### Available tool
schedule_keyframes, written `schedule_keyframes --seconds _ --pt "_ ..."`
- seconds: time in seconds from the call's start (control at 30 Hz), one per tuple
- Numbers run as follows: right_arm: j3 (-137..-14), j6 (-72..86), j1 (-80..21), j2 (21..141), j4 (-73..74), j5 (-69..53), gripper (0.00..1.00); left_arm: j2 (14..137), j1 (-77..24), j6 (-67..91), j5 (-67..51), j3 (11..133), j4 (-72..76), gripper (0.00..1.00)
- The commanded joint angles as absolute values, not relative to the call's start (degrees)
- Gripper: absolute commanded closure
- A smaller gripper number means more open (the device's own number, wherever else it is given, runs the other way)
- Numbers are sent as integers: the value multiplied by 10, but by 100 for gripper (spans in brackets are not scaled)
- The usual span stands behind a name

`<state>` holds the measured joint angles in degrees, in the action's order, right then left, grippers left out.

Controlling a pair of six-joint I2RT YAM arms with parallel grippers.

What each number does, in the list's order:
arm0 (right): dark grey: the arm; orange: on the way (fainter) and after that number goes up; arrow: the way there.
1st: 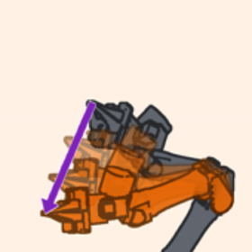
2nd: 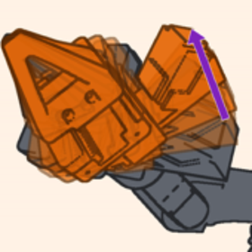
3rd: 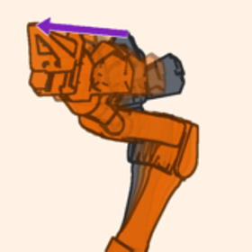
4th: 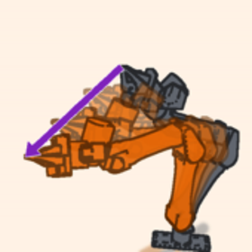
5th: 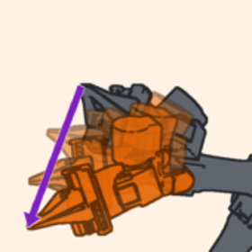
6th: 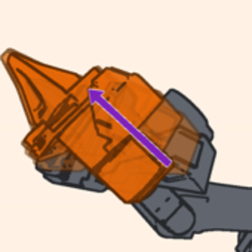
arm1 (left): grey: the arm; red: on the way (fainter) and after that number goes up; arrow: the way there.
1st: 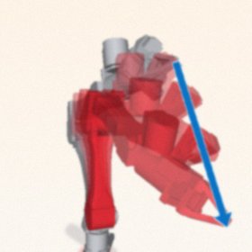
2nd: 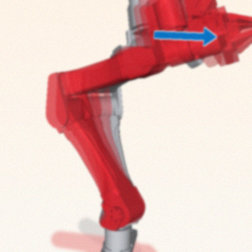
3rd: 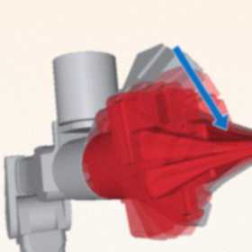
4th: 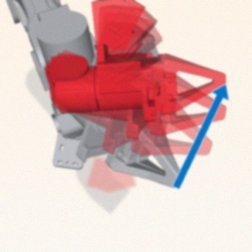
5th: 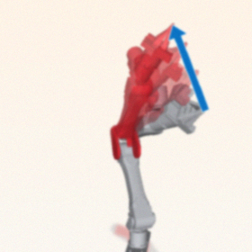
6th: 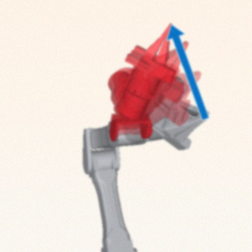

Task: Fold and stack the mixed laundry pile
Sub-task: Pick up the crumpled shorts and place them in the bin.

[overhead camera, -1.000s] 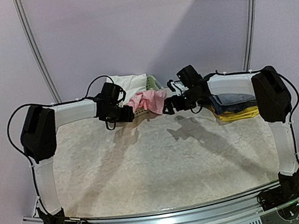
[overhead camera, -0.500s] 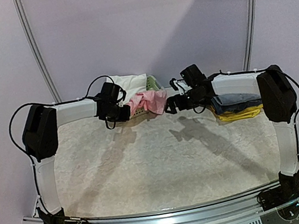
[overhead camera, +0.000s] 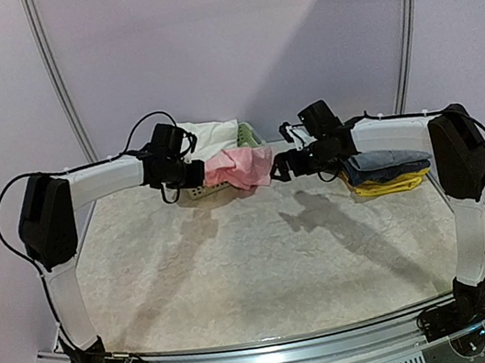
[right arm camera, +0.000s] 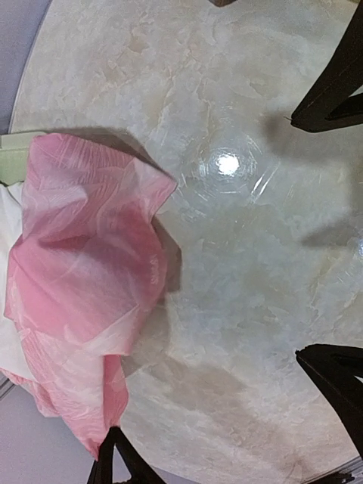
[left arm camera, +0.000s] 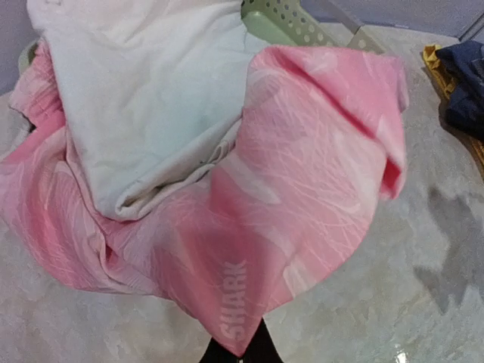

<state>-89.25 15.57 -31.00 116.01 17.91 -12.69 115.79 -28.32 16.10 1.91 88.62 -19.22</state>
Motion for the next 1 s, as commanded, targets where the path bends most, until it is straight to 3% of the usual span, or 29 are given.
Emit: schedule_keyframes --seconds 0.0,0.97 --pt "-873 162 -306 1127 166 -127 1 1109 -279 154 9 882 -196 100" --pt "-806 168 -304 1061 144 -105 1 1053 -278 134 -36 1049 -284 100"
